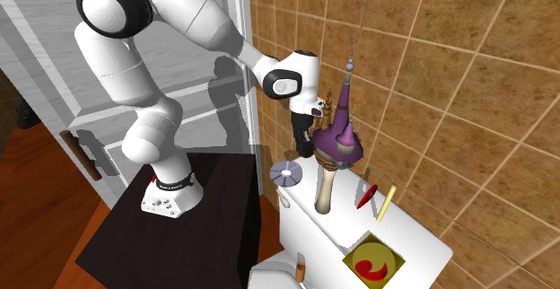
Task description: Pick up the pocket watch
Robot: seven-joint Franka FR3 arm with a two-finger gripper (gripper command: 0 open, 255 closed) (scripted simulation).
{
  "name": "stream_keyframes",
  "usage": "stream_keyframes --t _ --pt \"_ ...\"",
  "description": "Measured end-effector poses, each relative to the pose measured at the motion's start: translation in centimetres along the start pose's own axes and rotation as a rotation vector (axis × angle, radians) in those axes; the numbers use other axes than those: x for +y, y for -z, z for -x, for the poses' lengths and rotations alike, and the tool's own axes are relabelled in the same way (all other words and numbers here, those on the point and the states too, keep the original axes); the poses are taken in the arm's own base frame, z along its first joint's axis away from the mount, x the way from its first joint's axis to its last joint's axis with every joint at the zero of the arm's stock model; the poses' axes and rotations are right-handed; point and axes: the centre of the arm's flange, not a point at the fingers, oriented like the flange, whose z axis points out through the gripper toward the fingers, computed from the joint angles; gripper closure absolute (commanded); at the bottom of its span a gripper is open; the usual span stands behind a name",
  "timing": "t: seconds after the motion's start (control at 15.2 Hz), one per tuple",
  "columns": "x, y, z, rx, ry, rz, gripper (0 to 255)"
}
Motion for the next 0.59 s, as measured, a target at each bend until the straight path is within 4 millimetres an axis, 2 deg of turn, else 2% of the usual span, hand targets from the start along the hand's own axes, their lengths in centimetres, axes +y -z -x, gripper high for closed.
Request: stream_keyframes --t 0.59 --pt "0.5 4.6 0.1 0.0 0.0 0.0 255"
